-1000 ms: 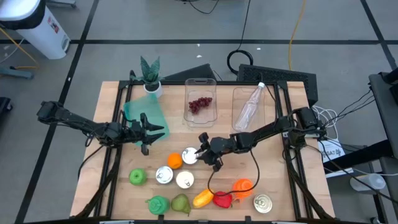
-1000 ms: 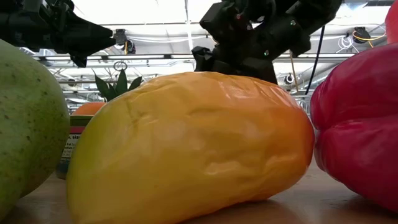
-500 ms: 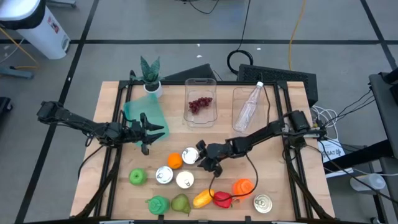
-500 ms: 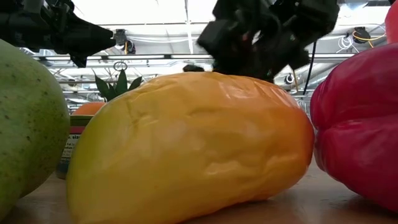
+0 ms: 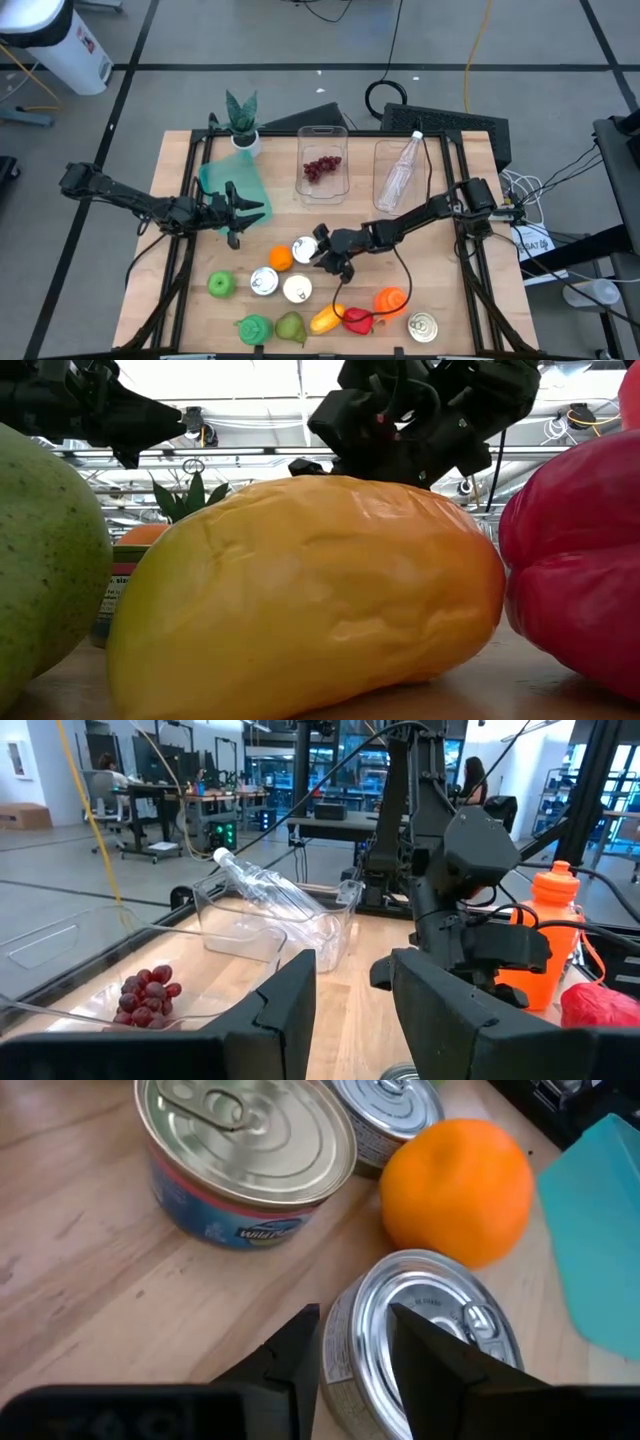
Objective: Pick & Place Food Item
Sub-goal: Adjust the right transparent bin on the table
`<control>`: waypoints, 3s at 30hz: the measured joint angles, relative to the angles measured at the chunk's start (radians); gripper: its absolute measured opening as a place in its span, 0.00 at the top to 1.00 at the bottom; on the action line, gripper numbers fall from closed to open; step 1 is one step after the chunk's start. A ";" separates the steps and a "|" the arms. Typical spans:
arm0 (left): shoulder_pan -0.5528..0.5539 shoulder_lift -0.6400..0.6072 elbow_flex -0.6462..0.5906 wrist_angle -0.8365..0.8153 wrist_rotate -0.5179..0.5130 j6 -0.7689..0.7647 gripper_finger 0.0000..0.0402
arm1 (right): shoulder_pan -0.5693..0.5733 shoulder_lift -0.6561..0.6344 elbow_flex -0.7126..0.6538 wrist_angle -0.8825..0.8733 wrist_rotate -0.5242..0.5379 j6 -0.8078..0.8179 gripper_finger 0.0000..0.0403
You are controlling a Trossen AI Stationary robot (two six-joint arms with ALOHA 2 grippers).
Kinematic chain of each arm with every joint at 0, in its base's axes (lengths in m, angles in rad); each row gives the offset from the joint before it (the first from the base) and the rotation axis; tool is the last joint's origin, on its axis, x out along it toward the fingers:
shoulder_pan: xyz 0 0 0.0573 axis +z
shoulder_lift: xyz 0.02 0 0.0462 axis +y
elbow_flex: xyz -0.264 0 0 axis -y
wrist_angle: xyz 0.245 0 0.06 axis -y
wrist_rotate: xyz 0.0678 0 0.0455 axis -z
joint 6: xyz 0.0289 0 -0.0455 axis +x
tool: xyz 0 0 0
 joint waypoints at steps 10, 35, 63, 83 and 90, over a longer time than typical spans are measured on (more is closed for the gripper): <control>0.000 0.000 0.000 -0.002 -0.004 -0.002 0.65 | -0.005 -0.056 0.000 -0.045 0.001 0.074 0.73; 0.000 0.000 0.000 -0.003 -0.013 0.010 0.65 | -0.587 -0.696 0.153 -0.353 -0.523 0.408 0.73; 0.000 0.000 0.000 -0.028 -0.018 0.002 0.65 | -0.521 -0.637 0.541 -1.270 -0.155 0.388 0.73; 0.000 0.000 0.000 -0.026 -0.020 -0.014 0.65 | -0.027 -1.050 -0.243 -1.305 0.357 0.865 0.72; 0.000 0.000 0.000 -0.028 -0.020 -0.014 0.65 | 0.034 -1.050 -0.281 -1.361 0.422 0.906 0.61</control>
